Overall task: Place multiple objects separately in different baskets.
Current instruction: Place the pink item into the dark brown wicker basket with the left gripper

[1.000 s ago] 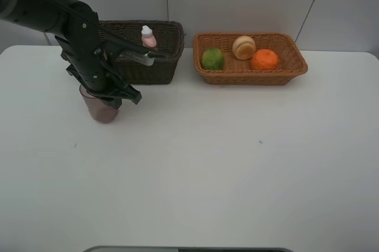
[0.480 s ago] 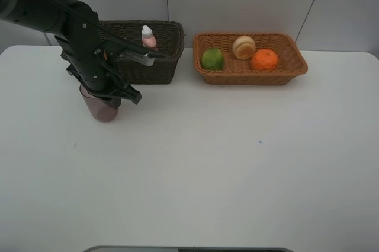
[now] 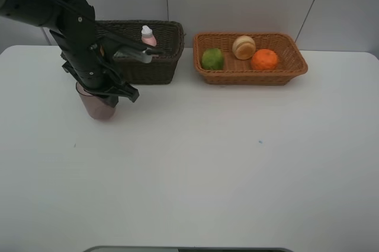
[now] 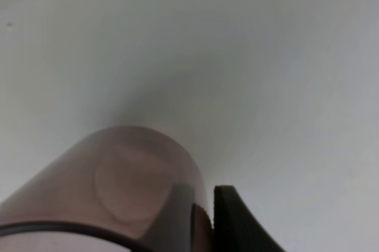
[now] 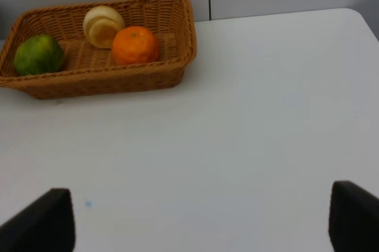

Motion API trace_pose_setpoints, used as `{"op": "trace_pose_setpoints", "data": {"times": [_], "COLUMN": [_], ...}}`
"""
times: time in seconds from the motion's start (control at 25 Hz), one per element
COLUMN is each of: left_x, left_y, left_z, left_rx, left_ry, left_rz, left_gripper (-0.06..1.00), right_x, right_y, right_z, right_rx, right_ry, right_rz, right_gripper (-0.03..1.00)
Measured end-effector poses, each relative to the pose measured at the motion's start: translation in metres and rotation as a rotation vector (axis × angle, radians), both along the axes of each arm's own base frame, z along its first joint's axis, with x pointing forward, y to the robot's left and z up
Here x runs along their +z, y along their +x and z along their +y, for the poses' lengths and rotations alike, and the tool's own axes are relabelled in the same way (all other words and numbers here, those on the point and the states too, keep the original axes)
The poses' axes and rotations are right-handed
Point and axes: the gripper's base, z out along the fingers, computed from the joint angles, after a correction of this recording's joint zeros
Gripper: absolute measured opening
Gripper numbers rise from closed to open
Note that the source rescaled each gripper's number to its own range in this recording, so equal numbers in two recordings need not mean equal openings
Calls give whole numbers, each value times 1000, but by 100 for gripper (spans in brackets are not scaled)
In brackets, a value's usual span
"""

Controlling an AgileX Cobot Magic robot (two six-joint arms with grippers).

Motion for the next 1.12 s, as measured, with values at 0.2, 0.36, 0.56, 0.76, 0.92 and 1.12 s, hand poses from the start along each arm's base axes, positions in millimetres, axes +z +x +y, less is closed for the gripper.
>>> {"op": "trace_pose_setpoints", "data": {"times": [0.2, 0.36, 0.56, 0.76, 0.92, 1.12], "left_x": [28, 56, 96, 130, 134, 112], "left_y": [-4, 2, 20, 37, 47, 64], "left_z": [2, 0, -8, -16, -17, -14], "left_rx": [3, 7, 11, 6, 2, 19], "left_ry": [-23, -45, -92, -160, -206, -207], "left_rz": [-55, -110, -216, -359, -452, -457], "left_gripper": [0, 0, 0, 0, 0, 0], "right_x": [0, 0, 0, 0, 0, 0], "right_y": [0, 0, 0, 0, 0, 0], "right_z": [0, 0, 0, 0, 0, 0], "right_rx": [0, 0, 0, 0, 0, 0], "right_ry": [0, 0, 0, 0, 0, 0], "right_rz": [0, 0, 0, 0, 0, 0], "right_gripper": [85, 85, 85, 85, 85, 85]}}
